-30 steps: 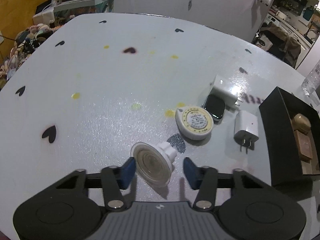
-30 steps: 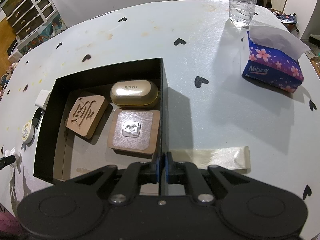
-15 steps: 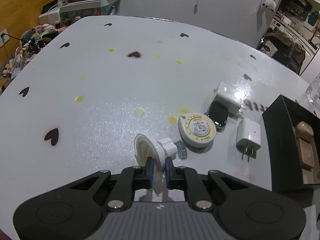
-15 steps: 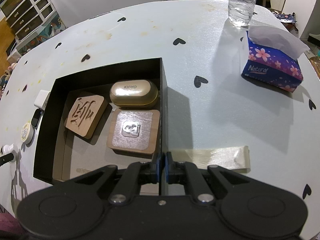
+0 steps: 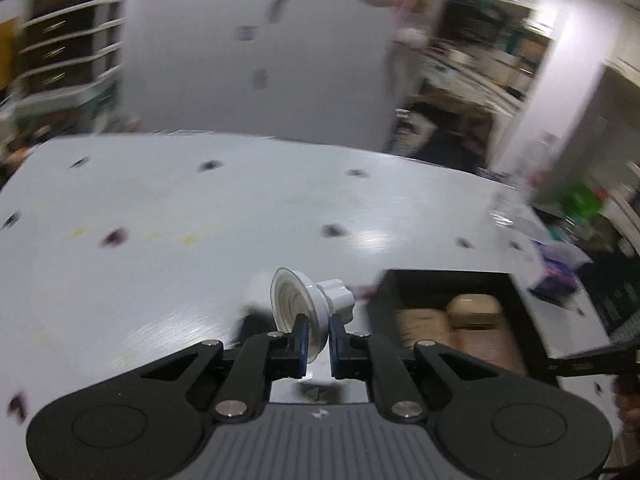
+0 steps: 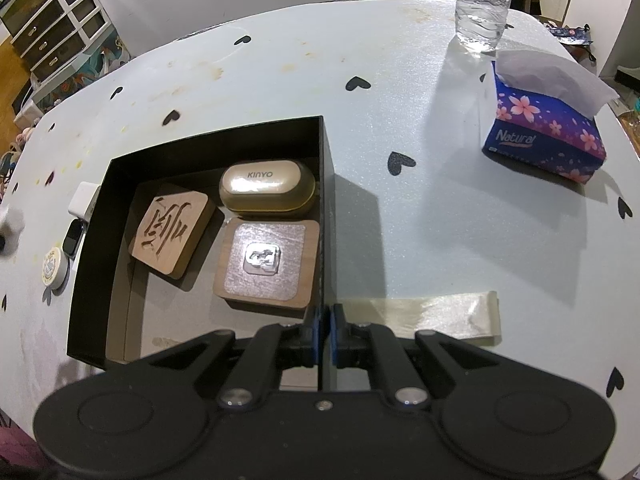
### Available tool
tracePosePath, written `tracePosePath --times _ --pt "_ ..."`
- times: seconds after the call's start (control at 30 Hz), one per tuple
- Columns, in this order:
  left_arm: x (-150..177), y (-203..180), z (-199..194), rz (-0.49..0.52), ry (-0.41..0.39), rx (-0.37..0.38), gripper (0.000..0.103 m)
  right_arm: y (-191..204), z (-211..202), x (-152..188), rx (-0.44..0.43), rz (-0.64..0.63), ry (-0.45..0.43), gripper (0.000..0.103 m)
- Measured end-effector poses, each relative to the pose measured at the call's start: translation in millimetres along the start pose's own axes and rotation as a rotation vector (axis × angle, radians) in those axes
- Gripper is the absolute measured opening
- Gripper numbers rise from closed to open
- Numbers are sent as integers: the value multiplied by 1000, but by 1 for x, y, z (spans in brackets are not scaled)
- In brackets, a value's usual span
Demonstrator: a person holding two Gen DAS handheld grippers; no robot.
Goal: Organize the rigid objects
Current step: 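Carry the suction-cup hook into the black box and release it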
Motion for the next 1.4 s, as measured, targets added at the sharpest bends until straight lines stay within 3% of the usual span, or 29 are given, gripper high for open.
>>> tracePosePath --times 0.2,0.37,0.67,0.87,1.27,1.37,1.4 --pt "-25 -58 25 131 9 136 10 1 -1 0 0 10 -3 6" --pt "-28 -102 53 250 54 223 10 1 0 0 4 8 -3 6" --pt "-15 -138 101 314 169 326 10 1 -1 1 5 25 -6 6" --pt "-2 -137 127 332 231 315 10 1 -1 1 9 34 -7 6" --pt "4 -135 143 324 244 322 11 3 0 0 22 35 -6 6" --pt "4 -132 141 310 249 315 22 3 1 0 22 37 -5 6" --pt "4 -132 141 305 249 313 30 3 1 0 22 36 -5 6"
Point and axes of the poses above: each gripper's, at about its wrist camera, not at the fingertips, and z roughly the way its jaws point, y to its left, x to its underside, the point moved 5 cm from there along z, roughly the way its jaws point, and after that the axes turned 8 degrees about z, right-handed, at the moved point
